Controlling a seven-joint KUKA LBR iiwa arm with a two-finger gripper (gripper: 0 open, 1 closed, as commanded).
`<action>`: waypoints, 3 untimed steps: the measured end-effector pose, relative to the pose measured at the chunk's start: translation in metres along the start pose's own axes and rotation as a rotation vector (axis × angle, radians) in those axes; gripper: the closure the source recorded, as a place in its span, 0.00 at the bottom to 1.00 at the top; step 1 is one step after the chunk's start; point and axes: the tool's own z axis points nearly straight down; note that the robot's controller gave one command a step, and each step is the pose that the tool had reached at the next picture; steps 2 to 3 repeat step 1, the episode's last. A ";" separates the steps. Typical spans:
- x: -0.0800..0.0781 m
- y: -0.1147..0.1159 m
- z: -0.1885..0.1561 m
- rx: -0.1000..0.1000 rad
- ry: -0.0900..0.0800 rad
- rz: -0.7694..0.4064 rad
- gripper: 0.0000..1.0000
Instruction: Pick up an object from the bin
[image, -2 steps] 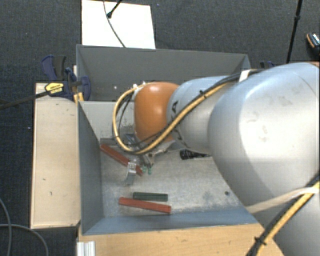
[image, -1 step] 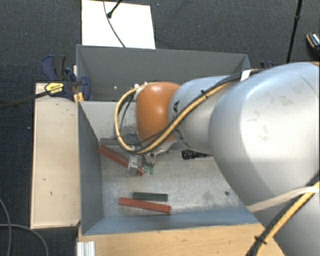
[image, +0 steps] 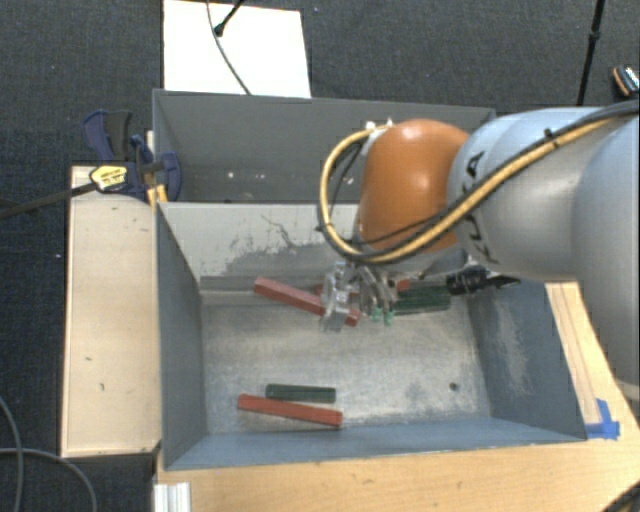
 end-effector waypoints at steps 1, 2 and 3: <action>0.035 0.040 -0.106 -0.005 0.001 -0.061 1.00; 0.035 0.040 -0.106 -0.005 0.001 -0.061 1.00; 0.035 0.040 -0.106 -0.005 0.001 -0.061 1.00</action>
Offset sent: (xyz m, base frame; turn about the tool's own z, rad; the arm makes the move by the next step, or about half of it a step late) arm -0.0303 0.0428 0.1003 -0.0559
